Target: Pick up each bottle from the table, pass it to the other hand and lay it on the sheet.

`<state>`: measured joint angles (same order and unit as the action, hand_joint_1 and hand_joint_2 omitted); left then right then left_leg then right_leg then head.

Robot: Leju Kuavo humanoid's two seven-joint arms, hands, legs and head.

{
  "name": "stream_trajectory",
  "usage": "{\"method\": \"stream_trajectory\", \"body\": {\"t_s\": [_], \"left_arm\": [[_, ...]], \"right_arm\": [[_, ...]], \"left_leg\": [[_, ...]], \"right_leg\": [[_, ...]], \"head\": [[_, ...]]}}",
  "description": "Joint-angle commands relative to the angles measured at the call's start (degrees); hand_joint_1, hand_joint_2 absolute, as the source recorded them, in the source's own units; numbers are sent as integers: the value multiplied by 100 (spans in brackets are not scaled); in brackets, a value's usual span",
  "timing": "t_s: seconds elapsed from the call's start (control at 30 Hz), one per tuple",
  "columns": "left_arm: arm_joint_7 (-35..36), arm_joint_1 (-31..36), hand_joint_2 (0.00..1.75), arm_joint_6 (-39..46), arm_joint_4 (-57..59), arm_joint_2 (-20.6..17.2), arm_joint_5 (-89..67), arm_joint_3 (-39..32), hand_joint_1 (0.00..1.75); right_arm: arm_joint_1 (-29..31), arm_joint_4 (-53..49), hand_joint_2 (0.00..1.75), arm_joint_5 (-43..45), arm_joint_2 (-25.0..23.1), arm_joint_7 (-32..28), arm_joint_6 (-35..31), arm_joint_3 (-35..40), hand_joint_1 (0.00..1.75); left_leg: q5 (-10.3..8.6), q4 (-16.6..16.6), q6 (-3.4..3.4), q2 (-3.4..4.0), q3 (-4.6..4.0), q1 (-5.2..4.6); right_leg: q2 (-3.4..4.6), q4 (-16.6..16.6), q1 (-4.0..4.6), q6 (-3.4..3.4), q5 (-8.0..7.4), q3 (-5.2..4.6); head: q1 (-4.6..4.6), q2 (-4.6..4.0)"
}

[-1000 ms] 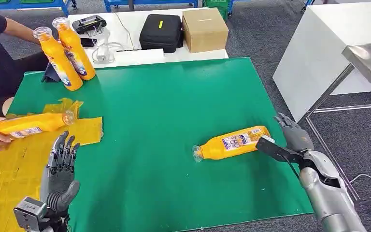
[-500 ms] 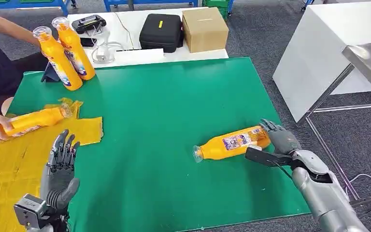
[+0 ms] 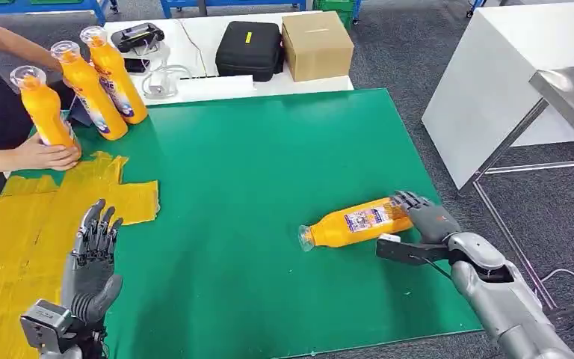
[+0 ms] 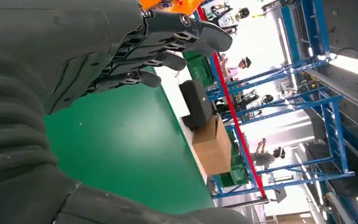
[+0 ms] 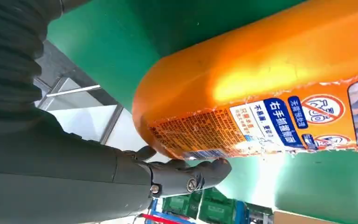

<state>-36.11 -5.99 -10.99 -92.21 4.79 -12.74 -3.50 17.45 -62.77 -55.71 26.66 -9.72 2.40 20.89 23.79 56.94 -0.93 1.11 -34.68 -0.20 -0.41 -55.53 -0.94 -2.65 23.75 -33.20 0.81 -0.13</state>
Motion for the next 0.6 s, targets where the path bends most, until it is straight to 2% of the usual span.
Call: {"method": "stream_trajectory", "body": {"t_s": [0.03, 0.37, 0.6], "left_arm": [[2, 137, 0, -13, 336, -105, 5, -58, 0], [2, 137, 0, -13, 336, -105, 5, -58, 0], [-8, 133, 0, -2, 349, -105, 20, -49, 0]], "right_arm": [[272, 85, 175, 7, -17, -11, 39, 293, 0], [272, 85, 175, 7, -17, -11, 39, 293, 0], [387, 33, 175, -142, 163, -140, 116, 685, 0]], "left_leg": [[9, 2, 10, 4, 17, 6], [4, -2, 6, 3, 14, 2], [11, 5, 11, 3, 20, 7]], "right_leg": [[16, -1, 5, 13, 3, 12], [11, 2, 1, 8, 1, 8], [16, -3, 6, 15, 5, 14]], "head": [[0, 0], [0, 0], [0, 0]]}}
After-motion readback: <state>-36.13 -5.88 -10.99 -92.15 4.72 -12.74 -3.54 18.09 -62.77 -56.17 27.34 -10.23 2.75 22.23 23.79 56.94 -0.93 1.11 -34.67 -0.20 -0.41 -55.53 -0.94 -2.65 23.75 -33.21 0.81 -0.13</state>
